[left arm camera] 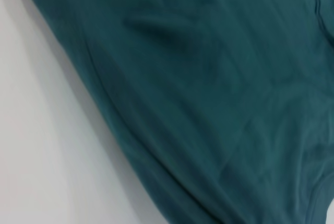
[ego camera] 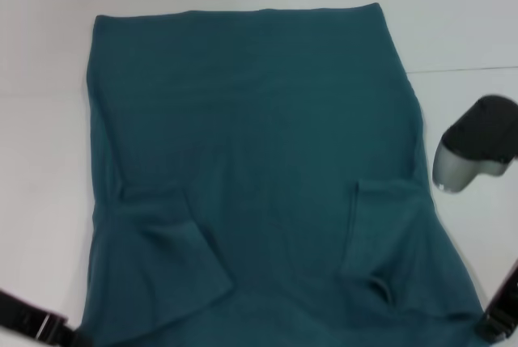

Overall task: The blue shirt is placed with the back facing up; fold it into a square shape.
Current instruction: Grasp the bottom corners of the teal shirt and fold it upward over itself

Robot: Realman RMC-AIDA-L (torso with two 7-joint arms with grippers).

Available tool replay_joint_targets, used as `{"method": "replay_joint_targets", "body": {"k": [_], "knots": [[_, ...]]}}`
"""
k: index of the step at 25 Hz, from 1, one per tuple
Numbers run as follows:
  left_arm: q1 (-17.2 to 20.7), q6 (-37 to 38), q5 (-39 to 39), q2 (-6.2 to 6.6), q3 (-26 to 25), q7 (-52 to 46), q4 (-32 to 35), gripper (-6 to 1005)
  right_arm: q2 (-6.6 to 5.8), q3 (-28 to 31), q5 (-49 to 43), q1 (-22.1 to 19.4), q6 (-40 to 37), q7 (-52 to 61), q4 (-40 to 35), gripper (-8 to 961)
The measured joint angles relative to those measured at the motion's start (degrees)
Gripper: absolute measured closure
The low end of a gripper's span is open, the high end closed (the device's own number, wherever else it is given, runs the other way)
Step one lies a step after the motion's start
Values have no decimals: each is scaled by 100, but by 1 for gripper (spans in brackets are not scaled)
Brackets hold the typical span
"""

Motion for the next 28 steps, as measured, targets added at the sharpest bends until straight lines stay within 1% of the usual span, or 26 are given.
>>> {"method": "replay_joint_targets", "body": {"k": [5, 10, 14, 17, 20, 21, 22, 23, 25, 27, 28], "knots": [[-8, 326, 493, -4, 29, 28, -3, 967, 13, -494, 38, -70, -41, 30, 300, 889], [-6, 687, 764, -2, 84, 112, -67, 968, 14, -1081, 597, -71, -67, 96, 729, 889], [17, 918, 870, -45, 411, 141, -187, 968, -2, -1313, 748, -80, -79, 136, 919, 889], [43, 1016, 908, -94, 598, 138, -221, 968, -12, -1459, 747, -152, -103, 186, 926, 888], [52, 1041, 896, -102, 581, 125, -237, 967, -30, -1527, 749, -288, -122, 264, 706, 888], [35, 1052, 842, -79, 406, 147, -238, 967, -64, -1488, 758, -384, -123, 297, 445, 888], [35, 1052, 842, -79, 406, 147, -238, 967, -64, -1488, 758, -384, -123, 297, 445, 888], [8, 1059, 788, -43, 250, 184, -238, 968, -89, -1435, 774, -451, -122, 318, 210, 888], [-31, 1070, 690, -3, 101, 225, -238, 968, -117, -1339, 832, -569, -125, 364, -272, 888], [-64, 1080, 566, 48, -25, 251, -237, 968, -138, -1246, 867, -622, -120, 401, -559, 891], [-99, 1088, 420, 99, -167, 277, -236, 968, -149, -1174, 877, -638, -124, 417, -674, 893]]}}
